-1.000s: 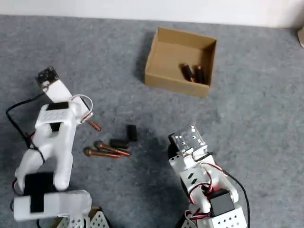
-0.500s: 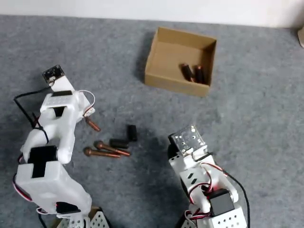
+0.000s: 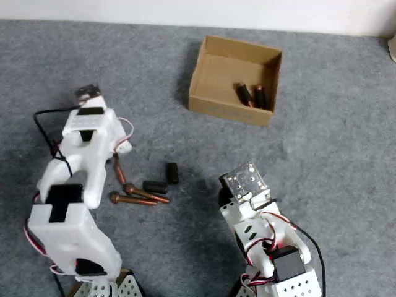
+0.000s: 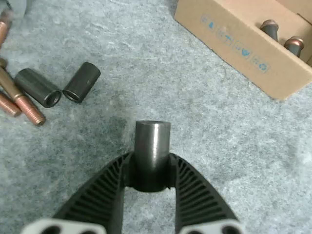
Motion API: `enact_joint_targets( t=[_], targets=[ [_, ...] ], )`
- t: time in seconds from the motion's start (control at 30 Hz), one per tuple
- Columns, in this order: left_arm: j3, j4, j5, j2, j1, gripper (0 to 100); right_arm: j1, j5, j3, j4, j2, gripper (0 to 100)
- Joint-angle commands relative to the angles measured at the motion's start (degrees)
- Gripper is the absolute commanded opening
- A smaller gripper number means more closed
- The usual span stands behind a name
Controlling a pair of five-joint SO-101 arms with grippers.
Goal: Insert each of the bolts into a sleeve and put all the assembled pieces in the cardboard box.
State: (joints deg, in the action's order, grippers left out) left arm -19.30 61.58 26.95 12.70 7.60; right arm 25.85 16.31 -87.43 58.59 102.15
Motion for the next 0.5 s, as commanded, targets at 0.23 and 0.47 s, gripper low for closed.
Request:
enact_joint_targets(
  t=[0.23, 0.47],
  targets=[
    [-11.4, 2.5, -10.6, -43.8, -11.4, 0, -0.3, -0.9, 0.5, -1.6, 1.0, 0.5],
    [-23.7, 2.2, -11.5, -78.8, -15.2, 0, -0.2, -6.2, 0.9, -1.6, 1.1, 0.5]
  ],
)
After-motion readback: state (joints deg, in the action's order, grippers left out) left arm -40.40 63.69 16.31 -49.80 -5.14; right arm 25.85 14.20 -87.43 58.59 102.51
